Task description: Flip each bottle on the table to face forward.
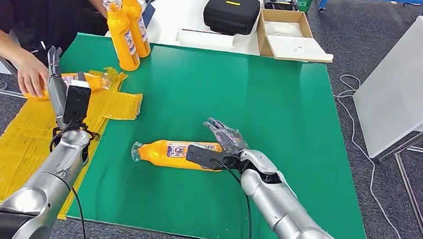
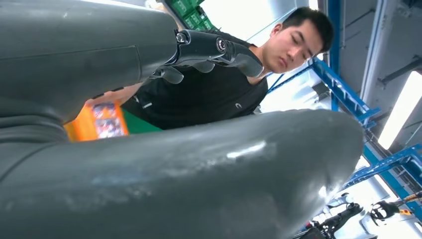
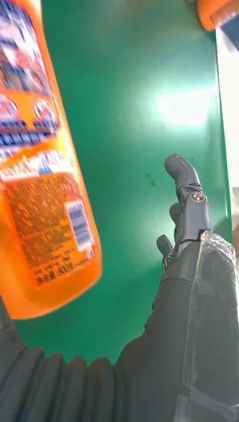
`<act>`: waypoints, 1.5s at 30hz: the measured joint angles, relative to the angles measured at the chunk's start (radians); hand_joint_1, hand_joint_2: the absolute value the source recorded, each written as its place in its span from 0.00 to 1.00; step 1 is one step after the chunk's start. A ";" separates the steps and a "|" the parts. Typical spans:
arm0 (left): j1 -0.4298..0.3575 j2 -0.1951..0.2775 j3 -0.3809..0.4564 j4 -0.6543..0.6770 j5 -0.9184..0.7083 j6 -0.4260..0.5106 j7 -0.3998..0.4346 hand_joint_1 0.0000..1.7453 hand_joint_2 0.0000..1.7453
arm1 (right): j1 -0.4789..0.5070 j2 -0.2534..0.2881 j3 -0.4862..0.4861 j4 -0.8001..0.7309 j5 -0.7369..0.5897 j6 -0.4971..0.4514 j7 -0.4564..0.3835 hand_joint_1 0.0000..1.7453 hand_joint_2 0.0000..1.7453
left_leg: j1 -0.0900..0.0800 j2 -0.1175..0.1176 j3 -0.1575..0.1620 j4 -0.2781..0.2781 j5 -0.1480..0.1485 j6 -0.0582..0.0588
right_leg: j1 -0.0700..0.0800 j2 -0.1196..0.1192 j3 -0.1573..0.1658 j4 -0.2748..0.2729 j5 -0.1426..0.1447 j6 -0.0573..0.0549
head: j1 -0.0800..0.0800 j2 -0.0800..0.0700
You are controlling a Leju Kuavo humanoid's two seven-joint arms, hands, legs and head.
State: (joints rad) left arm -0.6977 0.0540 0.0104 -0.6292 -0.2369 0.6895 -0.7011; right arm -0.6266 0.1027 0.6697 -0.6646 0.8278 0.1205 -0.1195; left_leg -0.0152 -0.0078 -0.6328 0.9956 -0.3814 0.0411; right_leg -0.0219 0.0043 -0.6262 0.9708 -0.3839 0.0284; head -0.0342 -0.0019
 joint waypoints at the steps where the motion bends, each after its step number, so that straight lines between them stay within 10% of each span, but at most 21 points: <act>1: 0.001 0.002 -0.008 -0.001 0.003 0.001 0.000 0.00 0.00 | 0.003 0.000 0.005 -0.008 -0.002 0.004 0.004 0.00 1.00 | 0.000 0.000 0.000 0.000 0.000 0.000 | 0.000 0.000 0.000 0.000 0.000 0.000 | 0.000 0.000; 27: 0.021 0.015 -0.023 -0.022 0.008 0.003 0.000 0.00 0.00 | 0.064 0.068 0.101 -0.009 0.153 0.016 0.192 0.00 1.00 | 0.000 0.000 0.000 0.000 0.000 -0.001 | 0.000 0.000 0.000 0.000 0.000 0.000 | 0.000 0.000; 31: 0.016 0.015 -0.007 -0.023 -0.001 0.003 0.000 0.00 0.00 | 0.041 0.101 0.117 0.048 0.197 0.014 0.227 0.93 1.00 | 0.000 0.000 0.000 0.000 0.001 -0.001 | 0.000 0.000 0.000 0.000 0.000 0.000 | 0.000 0.000; 45: 0.016 0.011 0.094 -0.041 -0.051 0.003 0.000 0.00 0.00 | -0.022 0.174 0.129 0.191 0.270 0.034 0.248 1.00 1.00 | 0.000 0.002 0.001 0.000 0.001 -0.001 | 0.000 0.001 0.000 0.000 0.000 0.000 | 0.000 0.000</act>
State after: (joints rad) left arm -0.6817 0.0647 0.1040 -0.6702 -0.2874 0.6929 -0.7009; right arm -0.6487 0.2765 0.7990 -0.4739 1.0979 0.1547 0.1284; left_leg -0.0149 -0.0054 -0.6320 0.9955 -0.3808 0.0402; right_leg -0.0217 0.0058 -0.6266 0.9707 -0.3839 0.0282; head -0.0341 -0.0019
